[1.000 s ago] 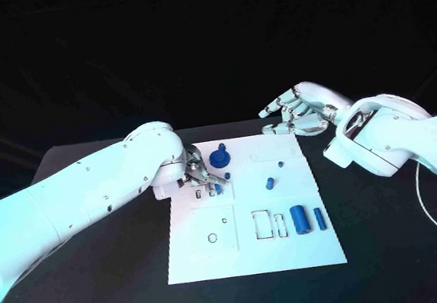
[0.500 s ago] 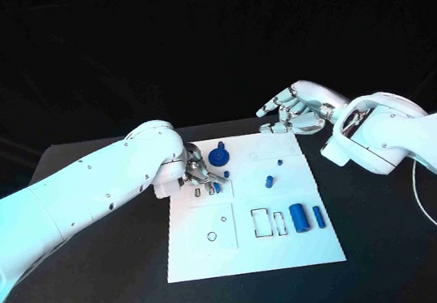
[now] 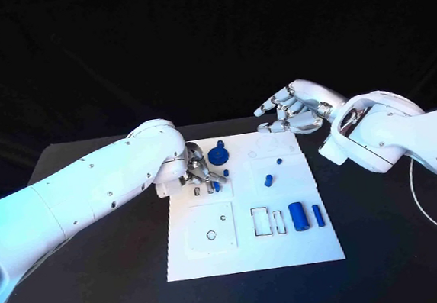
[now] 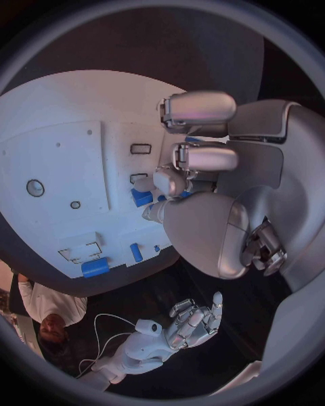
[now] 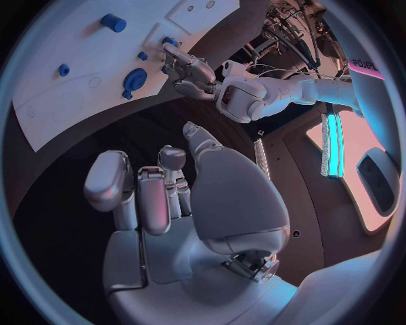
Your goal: Assemble the parts on the task board
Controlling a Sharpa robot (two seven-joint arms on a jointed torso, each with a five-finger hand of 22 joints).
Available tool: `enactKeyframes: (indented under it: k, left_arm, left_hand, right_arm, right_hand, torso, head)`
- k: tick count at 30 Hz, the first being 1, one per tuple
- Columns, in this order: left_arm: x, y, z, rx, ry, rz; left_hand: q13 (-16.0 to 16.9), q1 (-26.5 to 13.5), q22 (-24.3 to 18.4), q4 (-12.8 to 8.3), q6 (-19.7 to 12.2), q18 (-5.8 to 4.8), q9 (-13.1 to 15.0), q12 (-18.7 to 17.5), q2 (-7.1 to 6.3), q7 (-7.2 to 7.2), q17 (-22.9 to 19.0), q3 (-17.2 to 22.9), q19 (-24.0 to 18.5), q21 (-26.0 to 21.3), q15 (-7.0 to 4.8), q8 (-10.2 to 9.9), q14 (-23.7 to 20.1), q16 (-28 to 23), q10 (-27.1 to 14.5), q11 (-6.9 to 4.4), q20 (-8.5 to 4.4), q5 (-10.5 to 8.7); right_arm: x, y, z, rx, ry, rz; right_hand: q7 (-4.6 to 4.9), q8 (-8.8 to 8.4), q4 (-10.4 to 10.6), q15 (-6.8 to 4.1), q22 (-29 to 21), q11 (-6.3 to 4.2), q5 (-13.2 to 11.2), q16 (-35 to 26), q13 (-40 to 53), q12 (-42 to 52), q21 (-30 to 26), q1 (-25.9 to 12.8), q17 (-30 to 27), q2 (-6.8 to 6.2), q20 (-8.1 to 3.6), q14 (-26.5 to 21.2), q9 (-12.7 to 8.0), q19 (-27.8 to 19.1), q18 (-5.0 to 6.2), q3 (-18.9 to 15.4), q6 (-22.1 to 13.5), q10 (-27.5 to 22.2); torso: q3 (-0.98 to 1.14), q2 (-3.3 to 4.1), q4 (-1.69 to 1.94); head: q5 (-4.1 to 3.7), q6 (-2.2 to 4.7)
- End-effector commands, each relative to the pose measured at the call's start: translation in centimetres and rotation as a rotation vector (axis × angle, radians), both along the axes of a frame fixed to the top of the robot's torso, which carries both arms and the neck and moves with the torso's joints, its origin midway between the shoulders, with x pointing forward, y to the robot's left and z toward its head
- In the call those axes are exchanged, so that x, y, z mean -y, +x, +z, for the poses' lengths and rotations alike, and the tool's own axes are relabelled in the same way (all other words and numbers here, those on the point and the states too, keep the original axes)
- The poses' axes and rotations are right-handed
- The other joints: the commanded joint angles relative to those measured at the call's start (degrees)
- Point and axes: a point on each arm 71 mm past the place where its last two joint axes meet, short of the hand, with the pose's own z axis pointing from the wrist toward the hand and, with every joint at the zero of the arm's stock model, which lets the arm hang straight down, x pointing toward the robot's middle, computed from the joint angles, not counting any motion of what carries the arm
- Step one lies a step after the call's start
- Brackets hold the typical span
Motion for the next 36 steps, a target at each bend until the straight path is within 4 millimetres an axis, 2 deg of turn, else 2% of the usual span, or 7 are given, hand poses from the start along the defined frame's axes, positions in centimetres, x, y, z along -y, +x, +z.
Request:
enactKeyframes:
  k: [1, 10, 18, 24, 26, 30, 36]
  left_arm:
    - [0.3, -0.1, -0.2, -0.02, -0.004, -0.014]
    - [0.4, -0.1, -0.3, -0.025, -0.009, -0.013]
    - [0.4, -0.1, -0.3, -0.03, -0.017, -0.005]
    - [0.3, -0.1, -0.3, -0.038, -0.037, 0.004]
    - [0.3, -0.2, -0.3, -0.043, -0.045, 0.003]
    - [0.1, -0.4, -0.2, -0.047, -0.056, 0.003]
    - [-0.6, -0.4, -0.1, -0.024, -0.05, 0.012]
  left_hand:
    - [0.05, 0.64, 6.02, -0.13, -0.26, -0.87, 0.09, 0.21, 0.06, 0.01, 15.06, 0.26, 2.1, 0.27, -0.55, 0.25, 6.04, 0.14, 0.31, -0.19, -0.27, 0.13]
    - [-0.01, 2.91, 6.12, -0.91, -0.56, -0.87, 0.84, 0.19, 0.82, -0.04, 15.06, 1.69, 2.09, 0.27, -0.6, 0.32, 6.04, 0.14, 0.24, -0.24, -0.31, 0.27]
    - [-0.38, 10.91, 6.32, -5.63, -1.72, -0.87, 1.5, -0.3, 2.35, -0.53, 15.06, 7.64, 2.09, 0.29, -1.01, -0.41, 6.04, 0.14, -0.22, -0.72, -0.66, 0.79]
    - [-0.87, 14.03, 6.3, -7.22, -2.63, -0.84, 1.54, -1.08, 1.62, -0.39, 15.06, 14.12, 1.99, 0.12, -1.11, -1.68, 6.04, 0.14, -0.8, -0.69, -0.84, 5.79]
    - [-1.11, 14.54, 6.3, -7.51, -2.8, -0.83, 1.64, -1.44, 0.42, -0.17, 15.06, 17.69, 1.94, 0.05, -1.0, -2.03, 6.04, 0.14, -0.99, -0.57, -0.8, 7.51]
    - [-1.56, 9.52, 6.48, -5.98, -2.35, -0.72, 3.24, -1.78, -8.43, 0.5, 15.06, 36.72, 1.86, -0.12, -0.6, -1.99, 6.04, 0.14, -0.56, -0.1, -0.61, 8.29]
    - [-1.5, 3.83, 6.82, -7.79, -2.21, -0.83, 5.45, -1.45, -12.53, 0.28, 15.06, 49.25, 1.95, -0.12, -0.56, -0.87, 6.04, 0.14, 0.02, -0.22, -0.3, 8.12]
  right_arm:
    - [-0.1, 0.0, -0.1, -0.003, -0.012, 0.01]
    - [-0.2, 0.0, -0.1, -0.006, -0.013, 0.013]
    - [-0.2, 0.0, -0.1, -0.01, -0.015, 0.017]
    - [-0.2, 0.0, -0.2, -0.015, -0.018, 0.019]
    - [-0.2, 0.0, -0.3, -0.017, -0.019, 0.019]
    - [-0.2, 0.0, -0.3, -0.021, -0.021, 0.02]
    - [-0.2, 0.1, -0.5, -0.025, -0.024, 0.019]
  right_hand:
    - [-0.02, 0.29, 0.15, 0.04, -0.05, 0.03, 0.04, -0.2, -0.04, 0.06, -0.08, -0.35, 1.69, 0.3, -0.23, 3.11, 0.05, 0.02, -0.01, -0.31, 0.47, 0.4]
    - [-0.02, 0.29, 0.15, 0.04, -0.05, 0.03, 0.04, -0.2, -0.04, 0.06, -0.08, -0.35, 1.69, 0.3, -0.23, 3.11, 0.05, 0.02, -0.01, -0.31, 0.47, 0.4]
    - [-0.03, 0.3, 0.2, 0.04, -0.03, 0.03, 0.02, -0.22, 0.0, 0.14, -0.07, -0.4, 1.67, 0.35, -0.23, 3.11, 0.05, 0.03, -0.01, -0.33, 0.49, 0.44]
    - [-0.03, 0.3, 0.2, 0.04, -0.03, 0.03, 0.02, -0.22, 0.0, 0.14, -0.07, -0.4, 1.67, 0.35, -0.23, 3.11, 0.05, 0.03, -0.01, -0.33, 0.49, 0.44]
    - [-0.03, 0.3, 0.2, 0.04, -0.03, 0.03, 0.02, -0.22, 0.0, 0.14, -0.07, -0.4, 1.67, 0.35, -0.23, 3.11, 0.05, 0.03, -0.01, -0.33, 0.49, 0.44]
    - [-0.04, 0.33, 0.26, 0.04, -0.02, 0.02, 0.02, -0.22, 0.14, 0.32, -0.07, -0.46, 1.68, 0.43, -0.23, 3.11, 0.06, 0.03, -0.02, -0.34, 0.54, 0.55]
    - [-0.04, 0.33, 0.26, 0.04, -0.02, 0.02, 0.02, -0.22, 0.14, 0.32, -0.07, -0.46, 1.68, 0.43, -0.23, 3.11, 0.06, 0.03, -0.02, -0.34, 0.54, 0.55]
  torso:
    - [-0.02, 0.01, 0.06]
    - [-0.05, 0.03, 0.13]
    - [-0.04, 0.03, 0.16]
    - [-0.03, 0.03, 0.17]
    - [-0.04, 0.04, 0.2]
    - [0.0, 0.03, 0.22]
    - [0.03, -0.02, 0.54]
  head:
    - [-0.11, -0.09]
    - [-0.27, -0.19]
    - [-0.34, -0.31]
    - [-0.36, -0.37]
    - [-0.4, -0.41]
    - [-0.47, -0.47]
    - [-0.45, -0.44]
